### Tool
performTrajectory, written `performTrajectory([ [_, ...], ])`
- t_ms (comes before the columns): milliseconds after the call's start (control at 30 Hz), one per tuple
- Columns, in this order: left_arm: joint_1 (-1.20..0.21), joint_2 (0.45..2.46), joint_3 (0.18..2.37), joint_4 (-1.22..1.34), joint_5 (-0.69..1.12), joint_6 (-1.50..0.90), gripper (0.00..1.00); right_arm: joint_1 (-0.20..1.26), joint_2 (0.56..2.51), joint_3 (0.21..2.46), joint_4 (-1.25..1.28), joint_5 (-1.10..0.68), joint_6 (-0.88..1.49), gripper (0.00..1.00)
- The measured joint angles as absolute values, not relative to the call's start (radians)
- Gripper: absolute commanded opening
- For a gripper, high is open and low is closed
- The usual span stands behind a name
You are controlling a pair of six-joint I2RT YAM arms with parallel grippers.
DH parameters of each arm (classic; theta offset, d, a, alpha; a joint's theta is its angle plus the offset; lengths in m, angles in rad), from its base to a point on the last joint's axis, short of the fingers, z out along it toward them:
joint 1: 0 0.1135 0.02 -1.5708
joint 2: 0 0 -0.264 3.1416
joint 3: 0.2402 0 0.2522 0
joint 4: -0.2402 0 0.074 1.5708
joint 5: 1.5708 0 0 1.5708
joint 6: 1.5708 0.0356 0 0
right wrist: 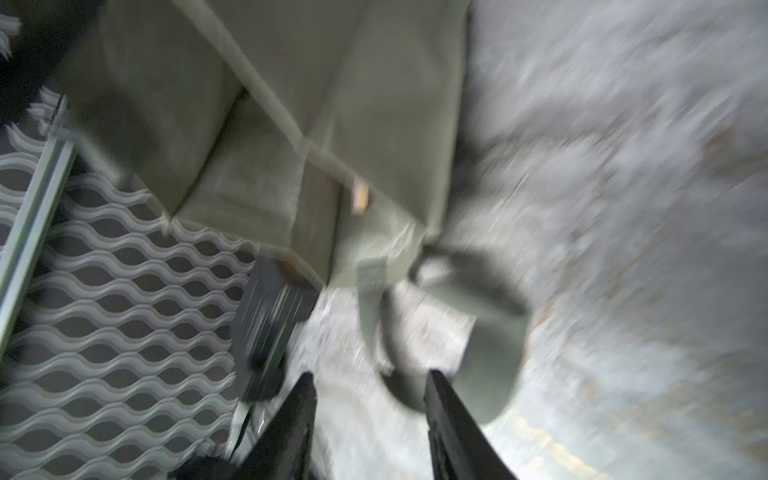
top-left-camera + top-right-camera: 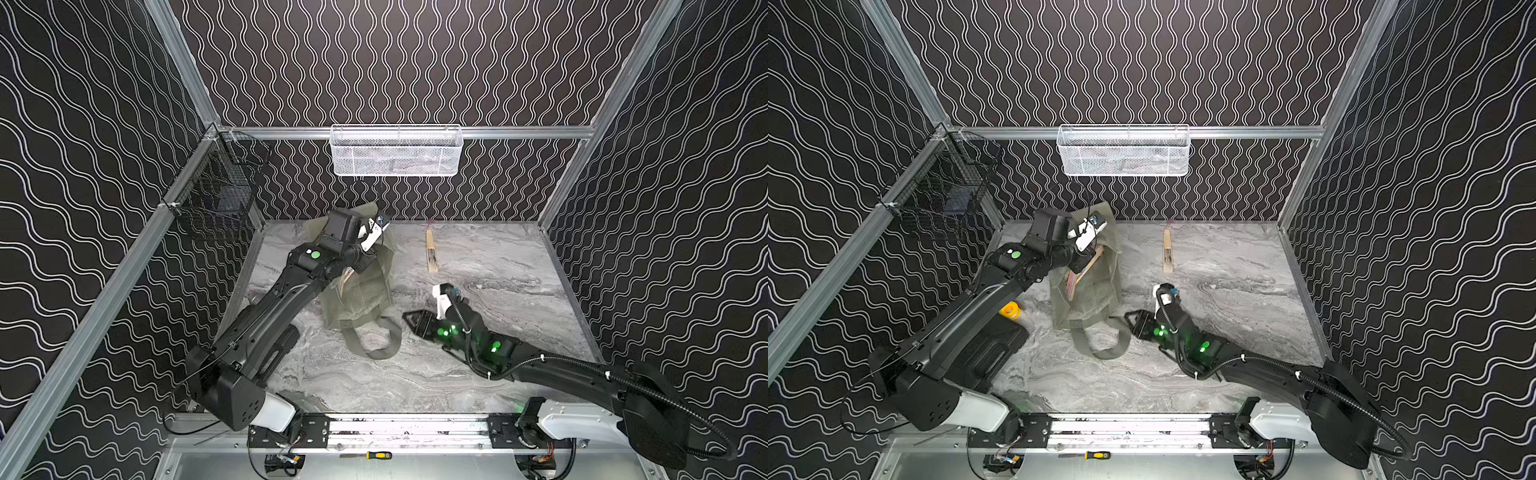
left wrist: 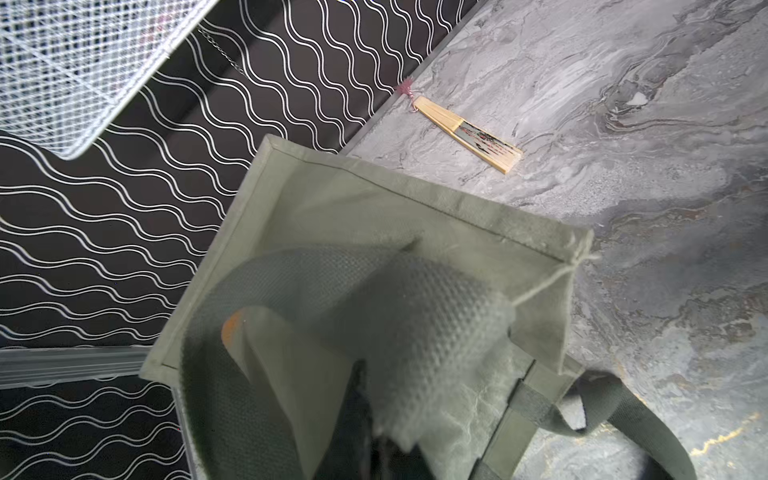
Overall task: Take out the folding fans from the tote bags
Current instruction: Pick up the folding fan from the canvas bag.
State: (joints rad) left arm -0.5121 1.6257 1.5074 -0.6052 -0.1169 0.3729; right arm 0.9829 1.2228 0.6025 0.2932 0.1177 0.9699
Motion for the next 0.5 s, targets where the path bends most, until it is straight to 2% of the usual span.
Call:
performTrajectory([
  [133, -0.51, 1.637, 1.529, -0.625, -0.108, 0.366, 0.0, 1.125, 1.322, 0.613, 0.375, 0.163, 1.002, 0.42],
  [500, -0.502, 1.647, 1.546, -0.651, -0.094, 0.344, 0.0, 1.171, 1.633, 0.81, 0.522, 0.237, 1.002, 0.39],
])
